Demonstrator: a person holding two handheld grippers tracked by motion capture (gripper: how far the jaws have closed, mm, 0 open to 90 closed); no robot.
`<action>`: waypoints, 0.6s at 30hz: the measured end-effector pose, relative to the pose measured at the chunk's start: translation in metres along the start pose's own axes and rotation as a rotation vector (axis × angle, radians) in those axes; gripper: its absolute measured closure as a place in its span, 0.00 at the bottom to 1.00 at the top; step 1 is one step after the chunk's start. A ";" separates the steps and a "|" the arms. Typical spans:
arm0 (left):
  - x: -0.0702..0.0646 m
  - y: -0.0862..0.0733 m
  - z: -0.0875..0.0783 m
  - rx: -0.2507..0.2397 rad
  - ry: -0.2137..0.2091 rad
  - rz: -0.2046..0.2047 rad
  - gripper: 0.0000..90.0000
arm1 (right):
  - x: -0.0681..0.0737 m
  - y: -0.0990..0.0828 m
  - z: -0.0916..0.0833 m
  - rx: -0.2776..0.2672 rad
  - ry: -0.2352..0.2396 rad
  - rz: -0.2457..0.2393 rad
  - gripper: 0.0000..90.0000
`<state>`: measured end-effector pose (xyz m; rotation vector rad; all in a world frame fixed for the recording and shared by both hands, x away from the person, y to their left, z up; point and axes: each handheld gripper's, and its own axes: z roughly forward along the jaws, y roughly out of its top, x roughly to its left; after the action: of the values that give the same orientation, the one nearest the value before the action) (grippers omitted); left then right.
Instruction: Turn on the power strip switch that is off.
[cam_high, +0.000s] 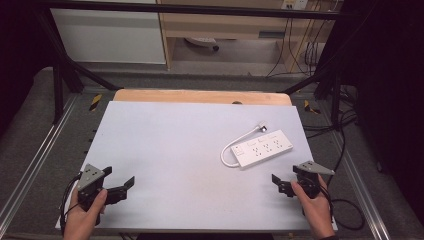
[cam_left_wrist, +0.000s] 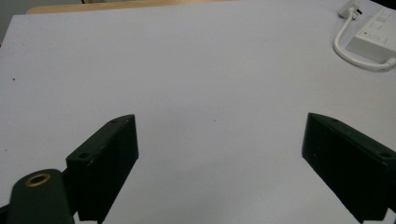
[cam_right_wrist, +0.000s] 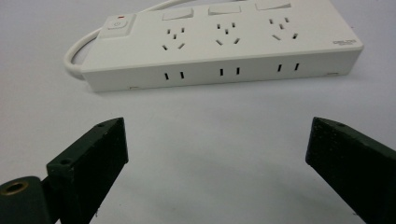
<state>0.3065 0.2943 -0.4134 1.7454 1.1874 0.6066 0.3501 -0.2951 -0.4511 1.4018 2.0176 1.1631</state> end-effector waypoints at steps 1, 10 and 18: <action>0.001 0.000 0.000 -0.002 -0.003 -0.004 0.11 | 0.001 0.000 0.001 0.003 -0.001 -0.006 0.06; 0.003 -0.001 0.000 -0.002 -0.006 -0.023 0.11 | -0.001 0.002 -0.004 -0.016 0.002 0.005 0.06; 0.002 -0.001 0.000 0.000 -0.005 -0.017 0.11 | -0.002 0.011 -0.009 0.001 0.010 0.020 0.05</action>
<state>0.3069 0.2963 -0.4141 1.7342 1.1978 0.5923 0.3502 -0.2986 -0.4373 1.4222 2.0157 1.1791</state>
